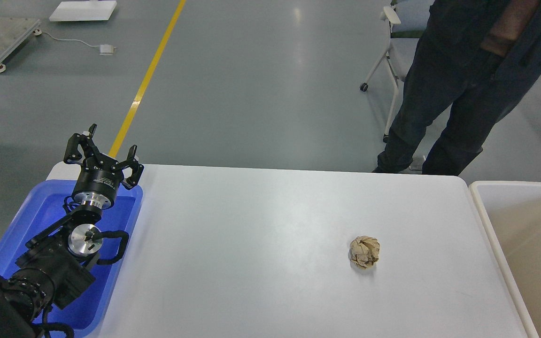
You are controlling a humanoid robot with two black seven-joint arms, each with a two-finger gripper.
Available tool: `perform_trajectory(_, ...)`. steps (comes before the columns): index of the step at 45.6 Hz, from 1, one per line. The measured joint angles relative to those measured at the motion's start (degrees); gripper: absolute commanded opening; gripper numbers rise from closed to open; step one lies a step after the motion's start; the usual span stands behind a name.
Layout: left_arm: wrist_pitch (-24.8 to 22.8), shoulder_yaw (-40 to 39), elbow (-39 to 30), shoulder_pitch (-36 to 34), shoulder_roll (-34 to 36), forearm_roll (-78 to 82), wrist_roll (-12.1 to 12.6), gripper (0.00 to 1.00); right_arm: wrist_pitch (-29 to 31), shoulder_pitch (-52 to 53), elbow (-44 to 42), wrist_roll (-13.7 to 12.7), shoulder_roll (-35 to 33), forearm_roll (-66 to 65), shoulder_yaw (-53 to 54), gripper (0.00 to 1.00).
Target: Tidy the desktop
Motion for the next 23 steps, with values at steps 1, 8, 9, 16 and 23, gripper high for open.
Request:
perform_trajectory(1,0.0,0.0,0.0,0.0,0.0,0.0,0.0,1.0,0.0,0.1,0.63,0.04,-0.34,0.01,1.15,1.0)
perform_trajectory(8,-0.03,0.0,0.0,0.0,-0.01,0.0,0.0,1.0,0.12,0.67,6.04,0.11,-2.51,0.48,12.66,1.0)
perform_trajectory(9,-0.04,0.0,0.0,0.0,-0.01,-0.01,0.0,1.0,0.15,0.77,6.83,0.12,-2.7,0.59,14.28,1.0)
perform_trajectory(16,-0.06,0.0,0.0,0.0,-0.01,0.0,0.0,1.0,0.36,1.6,14.42,0.17,-3.64,3.38,25.21,1.0)
perform_trajectory(23,-0.07,0.0,-0.02,0.0,-0.02,0.0,0.0,1.0,0.84,3.66,20.94,0.04,-3.45,11.09,32.71,1.0)
